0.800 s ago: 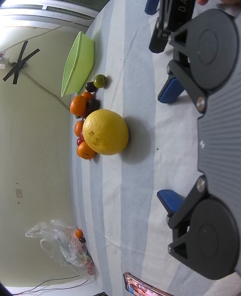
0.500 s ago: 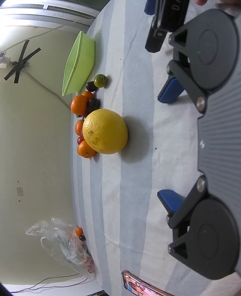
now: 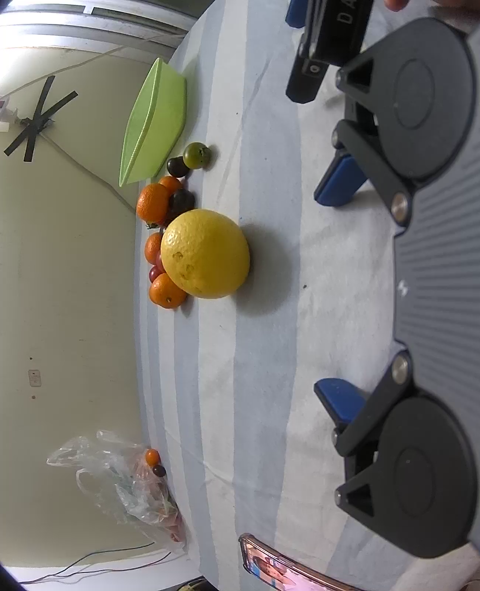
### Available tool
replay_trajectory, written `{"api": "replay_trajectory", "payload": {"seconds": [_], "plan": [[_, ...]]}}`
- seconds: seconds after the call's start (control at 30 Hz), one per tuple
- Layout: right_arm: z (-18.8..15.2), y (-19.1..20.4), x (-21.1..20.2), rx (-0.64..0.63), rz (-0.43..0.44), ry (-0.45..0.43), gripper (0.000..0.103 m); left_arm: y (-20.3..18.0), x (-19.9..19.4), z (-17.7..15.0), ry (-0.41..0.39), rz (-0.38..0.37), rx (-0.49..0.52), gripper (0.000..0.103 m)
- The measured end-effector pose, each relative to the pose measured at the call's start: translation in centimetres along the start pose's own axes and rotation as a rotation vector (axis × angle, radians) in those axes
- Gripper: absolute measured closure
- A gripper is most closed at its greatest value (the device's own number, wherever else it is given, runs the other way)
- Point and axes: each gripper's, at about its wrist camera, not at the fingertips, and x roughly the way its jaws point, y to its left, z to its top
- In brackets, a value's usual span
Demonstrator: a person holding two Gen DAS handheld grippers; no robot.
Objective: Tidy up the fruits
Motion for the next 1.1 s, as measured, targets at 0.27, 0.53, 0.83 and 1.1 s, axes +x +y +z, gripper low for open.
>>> {"api": "replay_trajectory", "payload": {"seconds": [0.27, 0.53, 0.83, 1.1], "plan": [[0.05, 0.17, -0.02, 0.012, 0.008, 0.01, 0.0, 0.48, -0.19, -0.02, -0.006, -0.022, -0.011, 0.0], [0.1, 0.28, -0.2, 0.015, 0.01, 0.022, 0.0, 0.77, -0.31, 0.06, -0.006, -0.032, -0.024, 0.0], [0.03, 0.43, -0.29, 0.012, 0.003, 0.032, 0.0, 0.84, -0.41, -0.1, -0.004, -0.031, -0.025, 0.0], [-0.03, 0.47, -0.32, 0.01, 0.002, 0.031, 0.0, 0.73, -0.51, -0.29, -0.003, -0.027, -0.024, 0.0]]}}
